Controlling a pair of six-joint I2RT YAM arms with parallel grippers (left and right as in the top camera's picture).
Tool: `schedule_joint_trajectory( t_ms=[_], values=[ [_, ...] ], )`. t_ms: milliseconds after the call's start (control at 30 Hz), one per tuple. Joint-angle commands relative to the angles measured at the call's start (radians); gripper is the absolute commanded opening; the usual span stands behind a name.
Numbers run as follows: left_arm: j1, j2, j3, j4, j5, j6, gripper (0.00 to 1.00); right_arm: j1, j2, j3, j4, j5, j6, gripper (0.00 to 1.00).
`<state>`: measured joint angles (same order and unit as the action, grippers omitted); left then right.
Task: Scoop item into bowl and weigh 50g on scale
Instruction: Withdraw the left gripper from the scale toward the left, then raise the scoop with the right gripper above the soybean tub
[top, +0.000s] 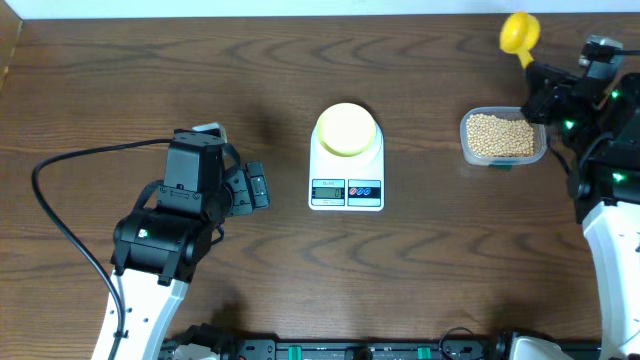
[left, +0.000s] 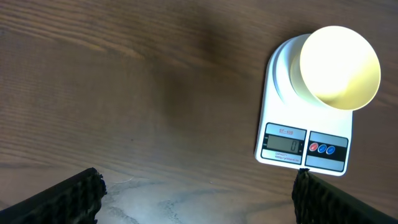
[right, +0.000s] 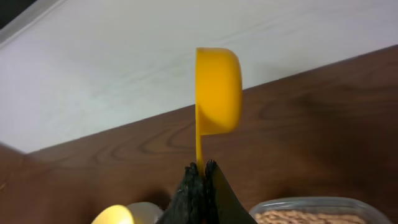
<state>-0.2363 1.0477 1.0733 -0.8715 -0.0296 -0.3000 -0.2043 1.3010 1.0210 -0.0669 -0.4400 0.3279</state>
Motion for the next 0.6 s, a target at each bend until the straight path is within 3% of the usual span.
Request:
schedule_joint_trajectory(
  t_ms=[0,100,367,567],
  values=[
    [0.004,0.003,0.008,-0.003,-0.009,-0.009,0.98,-0.01,-0.003,0.014,-0.001,0.011,0.036,0.01],
    [0.004,0.003,0.008,-0.003,-0.009,-0.009,0.98,-0.01,-0.003,0.014,0.003,0.012,0.106,0.01],
    [0.004,0.003,0.008,-0.003,-0.009,-0.009,0.98,-0.01,0.002,0.014,0.027,0.076,0.061,0.01],
    [0.004,0.003,0.008,-0.003,-0.009,-0.009,0.98,-0.01,0.032,0.014,0.38,0.076,-0.008,0.01]
  ],
)
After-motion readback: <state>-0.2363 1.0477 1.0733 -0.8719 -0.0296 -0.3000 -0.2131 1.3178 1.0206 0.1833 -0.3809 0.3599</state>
